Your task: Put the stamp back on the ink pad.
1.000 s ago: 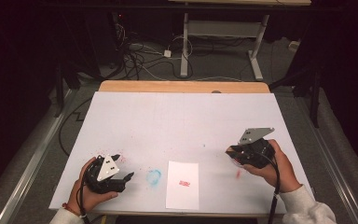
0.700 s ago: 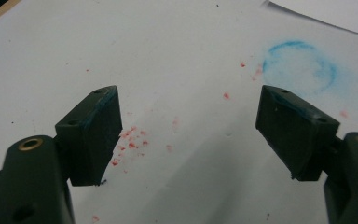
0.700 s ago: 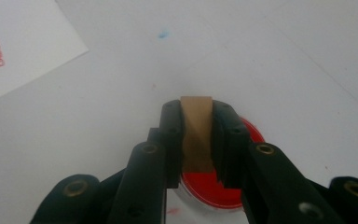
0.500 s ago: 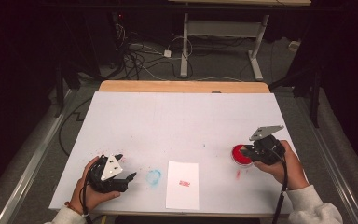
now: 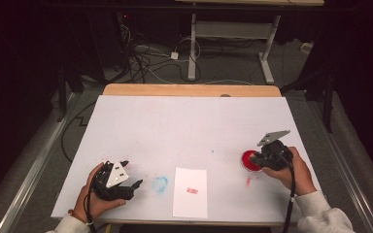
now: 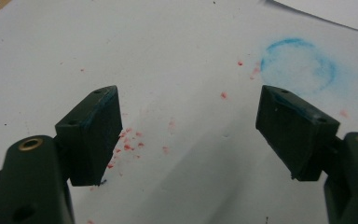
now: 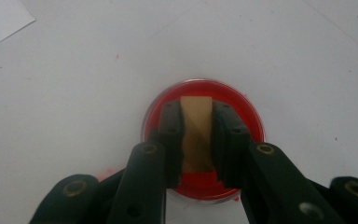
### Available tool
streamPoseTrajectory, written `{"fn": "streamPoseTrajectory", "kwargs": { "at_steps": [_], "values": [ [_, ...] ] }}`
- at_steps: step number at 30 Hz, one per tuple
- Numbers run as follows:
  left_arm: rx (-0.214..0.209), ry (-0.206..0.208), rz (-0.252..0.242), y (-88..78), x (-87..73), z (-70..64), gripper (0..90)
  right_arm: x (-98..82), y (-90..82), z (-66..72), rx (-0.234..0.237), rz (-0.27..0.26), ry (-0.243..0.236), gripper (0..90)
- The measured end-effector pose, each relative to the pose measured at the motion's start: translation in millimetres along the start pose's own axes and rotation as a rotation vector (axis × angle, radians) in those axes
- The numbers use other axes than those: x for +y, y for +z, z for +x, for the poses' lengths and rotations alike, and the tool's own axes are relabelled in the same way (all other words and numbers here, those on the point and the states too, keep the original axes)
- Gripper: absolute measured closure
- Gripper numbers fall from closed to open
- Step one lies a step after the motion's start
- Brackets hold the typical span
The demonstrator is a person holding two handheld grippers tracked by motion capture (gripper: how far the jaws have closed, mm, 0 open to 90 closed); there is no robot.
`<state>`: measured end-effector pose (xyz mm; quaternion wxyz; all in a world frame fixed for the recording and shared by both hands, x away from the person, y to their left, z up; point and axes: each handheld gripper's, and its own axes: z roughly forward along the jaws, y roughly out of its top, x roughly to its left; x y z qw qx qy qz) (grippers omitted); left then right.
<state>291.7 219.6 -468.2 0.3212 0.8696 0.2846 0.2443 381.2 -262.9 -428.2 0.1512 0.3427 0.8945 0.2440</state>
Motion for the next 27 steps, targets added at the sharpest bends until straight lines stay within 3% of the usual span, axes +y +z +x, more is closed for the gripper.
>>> {"fn": "streamPoseTrajectory", "kwargs": {
  "at_steps": [15, 27],
  "values": [
    [-0.002, 0.001, 0.004, 0.6, 0.1, -0.5, 22.0, 1.2, 9.3, 0.2, -0.004, 0.031, 0.001, 75.5],
    [-0.003, 0.001, 0.005, 0.8, 0.0, -0.2, 22.0, 0.7, 7.8, 0.4, -0.011, 0.018, 0.005, 72.7]
  ]
}}
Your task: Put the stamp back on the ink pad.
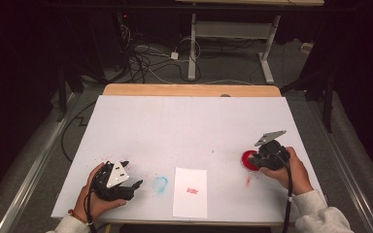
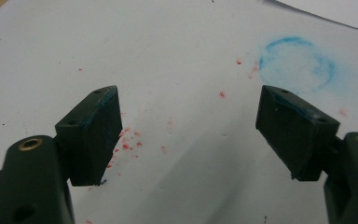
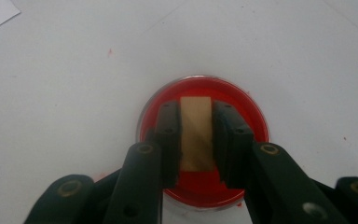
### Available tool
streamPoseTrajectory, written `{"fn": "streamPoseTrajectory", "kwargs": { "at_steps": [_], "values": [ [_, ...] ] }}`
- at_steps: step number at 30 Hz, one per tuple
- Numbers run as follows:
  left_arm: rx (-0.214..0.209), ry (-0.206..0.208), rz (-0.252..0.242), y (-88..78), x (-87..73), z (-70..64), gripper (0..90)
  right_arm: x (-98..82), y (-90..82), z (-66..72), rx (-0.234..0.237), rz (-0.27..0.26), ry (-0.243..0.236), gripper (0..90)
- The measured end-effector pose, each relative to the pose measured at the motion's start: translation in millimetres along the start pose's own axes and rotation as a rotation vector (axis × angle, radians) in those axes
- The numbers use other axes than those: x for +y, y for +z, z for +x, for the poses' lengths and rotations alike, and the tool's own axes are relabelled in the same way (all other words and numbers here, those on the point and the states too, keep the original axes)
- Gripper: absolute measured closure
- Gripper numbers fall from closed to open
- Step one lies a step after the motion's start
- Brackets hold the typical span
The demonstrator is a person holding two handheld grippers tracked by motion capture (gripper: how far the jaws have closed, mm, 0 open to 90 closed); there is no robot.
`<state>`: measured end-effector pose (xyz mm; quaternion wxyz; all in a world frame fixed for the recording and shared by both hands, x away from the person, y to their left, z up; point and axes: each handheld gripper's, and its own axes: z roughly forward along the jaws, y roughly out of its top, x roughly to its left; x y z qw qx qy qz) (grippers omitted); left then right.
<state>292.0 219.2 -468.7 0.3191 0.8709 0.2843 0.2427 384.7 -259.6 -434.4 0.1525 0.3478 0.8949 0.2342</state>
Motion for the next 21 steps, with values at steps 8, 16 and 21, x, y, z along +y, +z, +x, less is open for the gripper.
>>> {"fn": "streamPoseTrajectory", "kwargs": {
  "at_steps": [8, 16, 21],
  "values": [
    [-0.001, 0.000, -0.001, -0.2, 0.1, -0.2, 22.0, 3.5, -12.3, 2.3, -0.016, -0.066, 0.018, 63.3],
    [-0.001, 0.000, -0.001, -0.2, 0.2, -0.5, 22.0, 5.8, -26.7, 7.6, -0.045, -0.180, -0.019, 56.8],
    [-0.001, -0.001, -0.001, 0.0, 0.3, -0.4, 22.0, 7.8, -32.6, 9.9, -0.056, -0.237, -0.005, 52.2]
  ]
}}
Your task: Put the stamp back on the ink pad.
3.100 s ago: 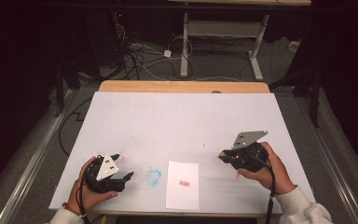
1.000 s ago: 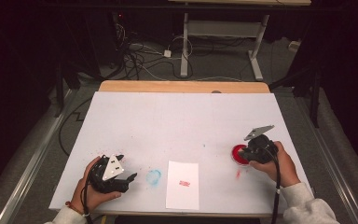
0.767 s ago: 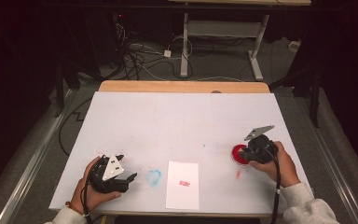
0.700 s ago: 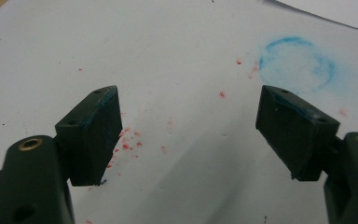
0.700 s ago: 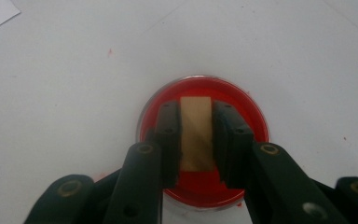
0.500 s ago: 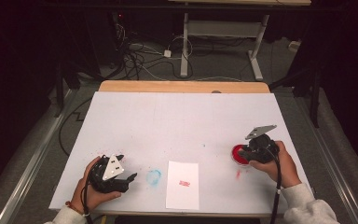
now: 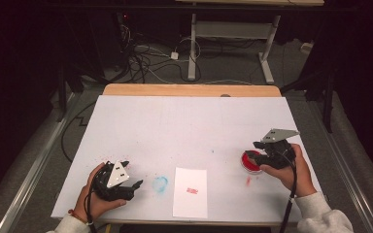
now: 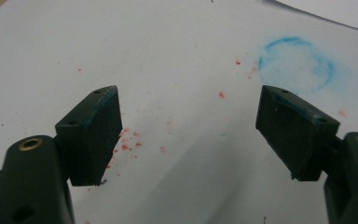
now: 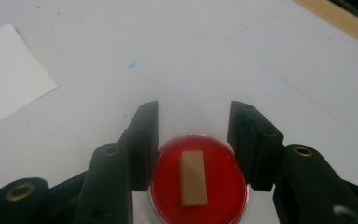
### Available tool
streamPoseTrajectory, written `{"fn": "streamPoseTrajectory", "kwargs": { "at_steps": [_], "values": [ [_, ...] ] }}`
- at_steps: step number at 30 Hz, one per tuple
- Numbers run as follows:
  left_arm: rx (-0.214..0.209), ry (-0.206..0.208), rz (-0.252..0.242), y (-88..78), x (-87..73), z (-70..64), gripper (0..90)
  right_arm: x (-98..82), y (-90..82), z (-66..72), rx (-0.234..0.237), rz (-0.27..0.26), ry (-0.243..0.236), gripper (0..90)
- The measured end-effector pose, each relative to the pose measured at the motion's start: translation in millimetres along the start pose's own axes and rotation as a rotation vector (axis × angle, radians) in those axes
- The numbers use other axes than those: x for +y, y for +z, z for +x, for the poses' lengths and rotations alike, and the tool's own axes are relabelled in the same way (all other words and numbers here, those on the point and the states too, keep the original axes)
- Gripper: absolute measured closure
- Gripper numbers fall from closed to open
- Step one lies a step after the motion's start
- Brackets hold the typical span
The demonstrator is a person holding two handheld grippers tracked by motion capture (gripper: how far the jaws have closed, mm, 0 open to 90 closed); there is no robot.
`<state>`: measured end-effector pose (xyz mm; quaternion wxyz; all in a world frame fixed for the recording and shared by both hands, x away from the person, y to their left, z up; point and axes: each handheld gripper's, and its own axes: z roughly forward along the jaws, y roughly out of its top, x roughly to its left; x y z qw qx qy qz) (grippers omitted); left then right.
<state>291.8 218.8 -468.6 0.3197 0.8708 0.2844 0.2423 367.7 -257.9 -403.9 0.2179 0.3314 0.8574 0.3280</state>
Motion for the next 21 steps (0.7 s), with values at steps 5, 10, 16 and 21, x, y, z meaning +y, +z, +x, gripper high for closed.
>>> {"fn": "streamPoseTrajectory", "kwargs": {
  "at_steps": [5, 10, 16, 21],
  "values": [
    [0.000, 0.000, 0.000, 0.0, 0.1, -0.1, 22.0, 1.8, -3.0, 2.5, -0.028, -0.040, 0.002, 44.9],
    [0.000, -0.001, -0.001, -0.1, -0.1, 0.1, 22.0, 3.0, -5.1, 4.9, -0.051, -0.090, -0.002, 36.2],
    [0.004, 0.000, -0.004, -0.7, 0.1, 0.0, 22.0, 3.0, -8.6, 8.4, -0.064, -0.166, 0.007, 30.7],
    [0.005, 0.000, -0.007, -1.1, -0.1, 0.0, 22.0, 2.3, -13.0, 12.3, -0.090, -0.230, 0.018, 29.3]
  ]
}}
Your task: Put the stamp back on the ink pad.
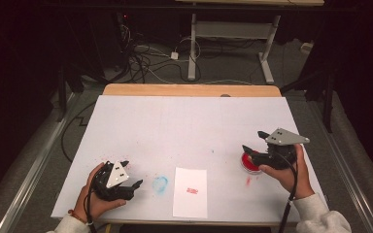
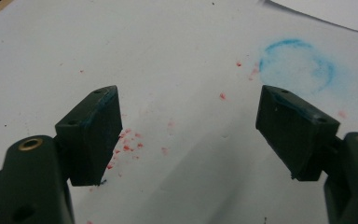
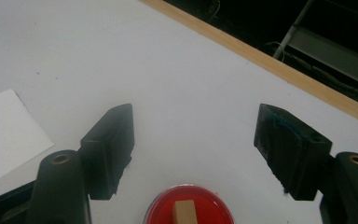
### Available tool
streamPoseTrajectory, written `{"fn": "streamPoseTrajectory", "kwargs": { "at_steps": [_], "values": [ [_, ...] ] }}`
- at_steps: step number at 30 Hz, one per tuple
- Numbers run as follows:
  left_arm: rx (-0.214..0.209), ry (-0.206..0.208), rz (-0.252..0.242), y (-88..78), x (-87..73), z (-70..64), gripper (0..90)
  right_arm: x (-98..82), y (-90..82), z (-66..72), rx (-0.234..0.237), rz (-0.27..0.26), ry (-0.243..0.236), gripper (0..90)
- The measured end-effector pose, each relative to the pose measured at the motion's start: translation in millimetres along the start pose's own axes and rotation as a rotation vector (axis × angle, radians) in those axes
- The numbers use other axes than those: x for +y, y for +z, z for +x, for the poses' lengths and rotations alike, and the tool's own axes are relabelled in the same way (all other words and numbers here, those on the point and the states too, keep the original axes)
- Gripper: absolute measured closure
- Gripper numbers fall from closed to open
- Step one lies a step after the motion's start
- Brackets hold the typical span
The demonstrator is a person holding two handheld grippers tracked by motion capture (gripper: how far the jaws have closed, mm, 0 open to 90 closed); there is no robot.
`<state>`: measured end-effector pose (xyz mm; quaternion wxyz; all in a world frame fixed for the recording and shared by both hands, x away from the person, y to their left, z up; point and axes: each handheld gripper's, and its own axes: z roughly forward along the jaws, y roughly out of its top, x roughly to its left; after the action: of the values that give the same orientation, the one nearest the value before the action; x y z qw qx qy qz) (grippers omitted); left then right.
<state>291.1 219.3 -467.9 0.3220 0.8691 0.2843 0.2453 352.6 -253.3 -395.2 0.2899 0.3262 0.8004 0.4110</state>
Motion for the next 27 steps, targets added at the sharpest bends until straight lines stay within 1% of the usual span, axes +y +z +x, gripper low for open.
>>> {"fn": "streamPoseTrajectory", "kwargs": {
  "at_steps": [2, 4, 5, 7, 9, 11, 12, 15, 17, 23, 27],
  "values": [
    [-0.001, 0.000, 0.000, 0.0, -0.1, 0.0, 22.0, 0.7, -1.1, 1.2, -0.008, -0.011, -0.010, 27.9],
    [-0.001, 0.002, 0.001, 0.1, -0.1, 0.0, 22.0, 1.6, -2.0, 3.1, -0.040, -0.013, -0.024, 26.3],
    [0.000, 0.002, 0.001, 0.1, -0.1, 0.0, 22.0, 1.6, -2.7, 3.7, -0.047, -0.019, -0.028, 25.7],
    [0.001, 0.003, 0.000, 0.2, -0.1, 0.1, 22.0, 1.5, -4.8, 4.1, -0.051, -0.034, -0.026, 24.2],
    [0.001, 0.003, 0.001, 0.3, 0.0, 0.0, 22.0, 1.5, -6.8, 4.5, -0.072, -0.047, -0.023, 23.3],
    [0.000, 0.005, 0.002, 0.4, 0.0, -0.3, 22.0, 1.2, -9.3, 4.9, -0.068, -0.068, -0.016, 21.0],
    [0.000, 0.004, 0.003, 0.4, 0.0, -0.4, 22.0, 1.1, -10.5, 5.7, -0.074, -0.074, -0.016, 20.3],
    [0.000, 0.005, 0.002, 0.3, 0.0, -0.4, 22.0, 0.5, -13.4, 8.2, -0.076, -0.081, -0.027, 19.9],
    [0.001, 0.005, 0.002, 0.4, 0.0, -0.4, 22.0, -0.1, -15.5, 10.4, -0.069, -0.095, -0.032, 19.4],
    [0.000, 0.007, 0.005, 0.7, 0.1, -0.7, 22.0, -2.7, -17.9, 16.9, -0.082, -0.100, -0.054, 19.0],
    [0.000, 0.006, 0.007, 0.7, -0.1, -0.6, 22.0, -5.6, -19.7, 21.2, -0.096, -0.110, -0.078, 19.4]
  ]
}}
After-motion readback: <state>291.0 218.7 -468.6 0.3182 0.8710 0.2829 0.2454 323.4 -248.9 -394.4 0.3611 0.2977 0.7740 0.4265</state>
